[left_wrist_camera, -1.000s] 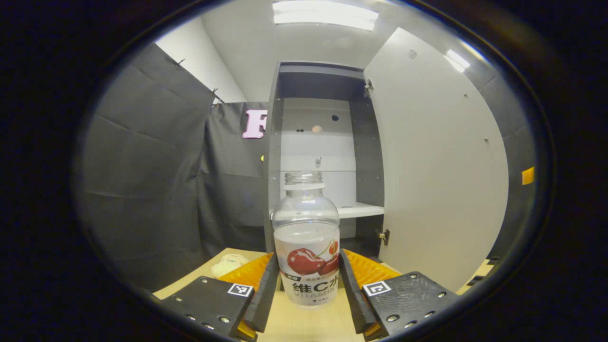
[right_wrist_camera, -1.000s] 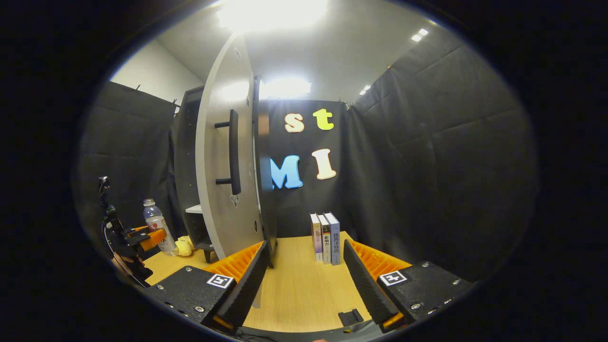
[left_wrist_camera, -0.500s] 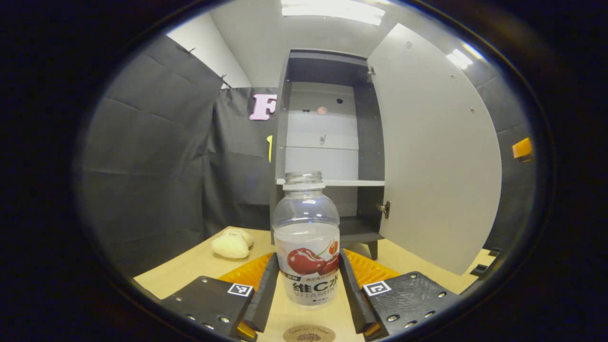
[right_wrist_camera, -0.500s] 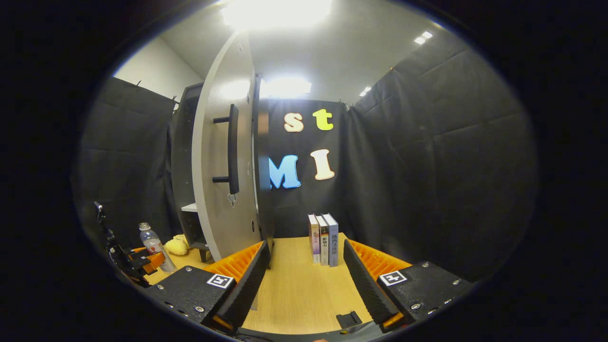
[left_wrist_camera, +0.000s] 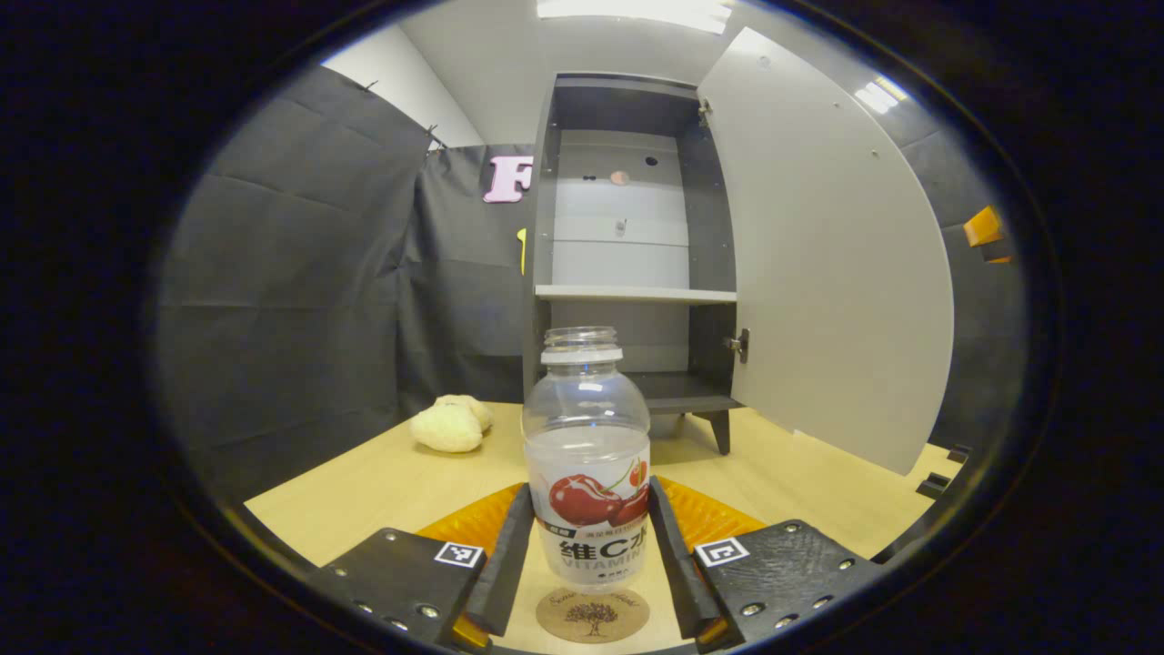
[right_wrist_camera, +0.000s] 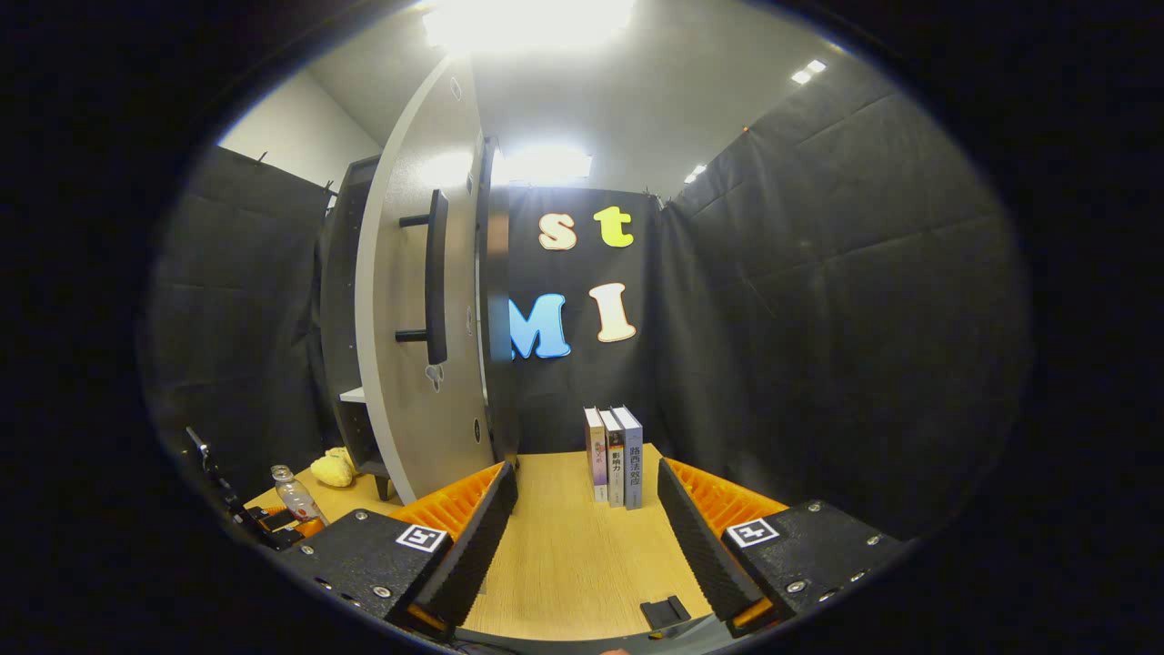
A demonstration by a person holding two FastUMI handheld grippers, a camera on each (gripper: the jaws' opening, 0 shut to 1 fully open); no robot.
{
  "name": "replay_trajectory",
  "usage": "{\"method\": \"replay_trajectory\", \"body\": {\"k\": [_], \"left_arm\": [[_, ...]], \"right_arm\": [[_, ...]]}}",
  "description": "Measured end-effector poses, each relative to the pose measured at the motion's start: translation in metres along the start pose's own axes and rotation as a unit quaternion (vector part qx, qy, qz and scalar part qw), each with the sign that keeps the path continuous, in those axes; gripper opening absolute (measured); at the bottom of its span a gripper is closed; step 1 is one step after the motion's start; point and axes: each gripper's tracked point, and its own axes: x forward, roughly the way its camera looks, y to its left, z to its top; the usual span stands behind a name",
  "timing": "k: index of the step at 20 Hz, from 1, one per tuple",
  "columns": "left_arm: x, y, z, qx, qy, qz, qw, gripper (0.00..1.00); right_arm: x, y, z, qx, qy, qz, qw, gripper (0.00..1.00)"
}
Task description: Open the cabinet door with the right hand, grasp the bottle in the cabinet with the left hand and place it on the coaster, then close the cabinet door with the right hand.
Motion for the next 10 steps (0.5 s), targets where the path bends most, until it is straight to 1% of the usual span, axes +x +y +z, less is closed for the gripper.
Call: {"method": "replay_trajectory", "body": {"k": [1, 2, 3, 4, 10], "left_arm": [[0.001, 0.001, -0.002, -0.001, 0.002, 0.002, 1.000, 0.69], [0.000, 0.004, -0.007, -0.001, 0.005, 0.004, 1.000, 0.75], [0.002, 0.007, -0.009, -0.001, 0.007, 0.010, 1.000, 0.75], [0.004, 0.006, -0.010, -0.001, 0.009, 0.015, 1.000, 0.69], [0.009, 0.014, -0.032, 0.004, 0.031, 0.037, 0.999, 0.69]], "right_arm": [[0.000, 0.000, 0.000, -0.001, 0.000, 0.000, 1.000, 0.96], [0.001, 0.001, 0.000, -0.002, 0.000, 0.001, 1.000, 0.96], [-0.001, 0.002, 0.001, -0.002, -0.001, 0.003, 1.000, 0.95], [0.000, 0.003, 0.001, -0.003, -0.001, 0.004, 1.000, 0.96], [0.000, 0.002, 0.001, -0.012, -0.001, 0.003, 1.000, 0.95]]}}
